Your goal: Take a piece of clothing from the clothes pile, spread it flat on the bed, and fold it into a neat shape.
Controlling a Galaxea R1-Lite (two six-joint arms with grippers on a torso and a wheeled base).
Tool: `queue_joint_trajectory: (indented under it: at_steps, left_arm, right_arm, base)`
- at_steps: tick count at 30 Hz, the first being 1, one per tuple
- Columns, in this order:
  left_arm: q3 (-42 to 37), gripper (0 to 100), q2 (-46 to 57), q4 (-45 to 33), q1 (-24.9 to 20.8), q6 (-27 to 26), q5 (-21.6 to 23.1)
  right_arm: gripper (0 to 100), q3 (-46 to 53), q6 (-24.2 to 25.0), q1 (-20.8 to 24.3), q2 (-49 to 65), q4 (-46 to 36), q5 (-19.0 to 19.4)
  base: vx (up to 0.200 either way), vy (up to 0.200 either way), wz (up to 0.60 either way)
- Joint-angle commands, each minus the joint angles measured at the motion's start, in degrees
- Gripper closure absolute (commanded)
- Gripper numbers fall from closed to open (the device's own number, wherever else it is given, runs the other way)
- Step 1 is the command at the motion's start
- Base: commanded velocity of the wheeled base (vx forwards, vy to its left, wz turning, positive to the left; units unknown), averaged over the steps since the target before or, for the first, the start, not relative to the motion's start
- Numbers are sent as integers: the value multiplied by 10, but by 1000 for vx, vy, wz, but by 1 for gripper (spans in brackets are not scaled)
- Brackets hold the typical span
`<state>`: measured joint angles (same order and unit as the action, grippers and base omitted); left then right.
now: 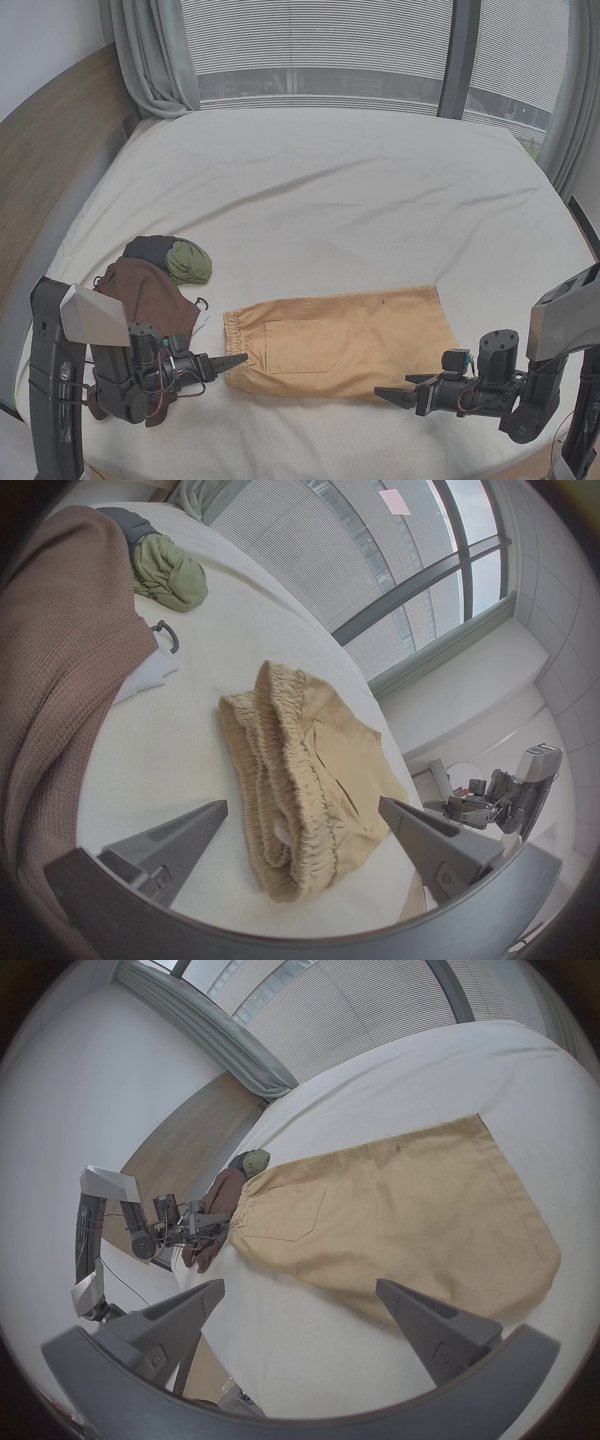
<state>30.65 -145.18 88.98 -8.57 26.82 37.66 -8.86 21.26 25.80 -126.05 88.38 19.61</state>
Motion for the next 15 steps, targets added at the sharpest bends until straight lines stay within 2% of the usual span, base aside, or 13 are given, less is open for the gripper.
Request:
queue_joint_trajectory:
  at_steps: [1, 15]
  left_arm:
    - [11, 0, -21, 1, -1, 1, 0]
    - [35, 0, -40, 1, -28, 21, -2]
  right_arm:
    - [0, -1, 0, 0, -2, 0, 2]
    - [0, -2, 0, 0, -7, 0, 2]
  base:
    - [0, 0, 0]
    - [0, 0, 0]
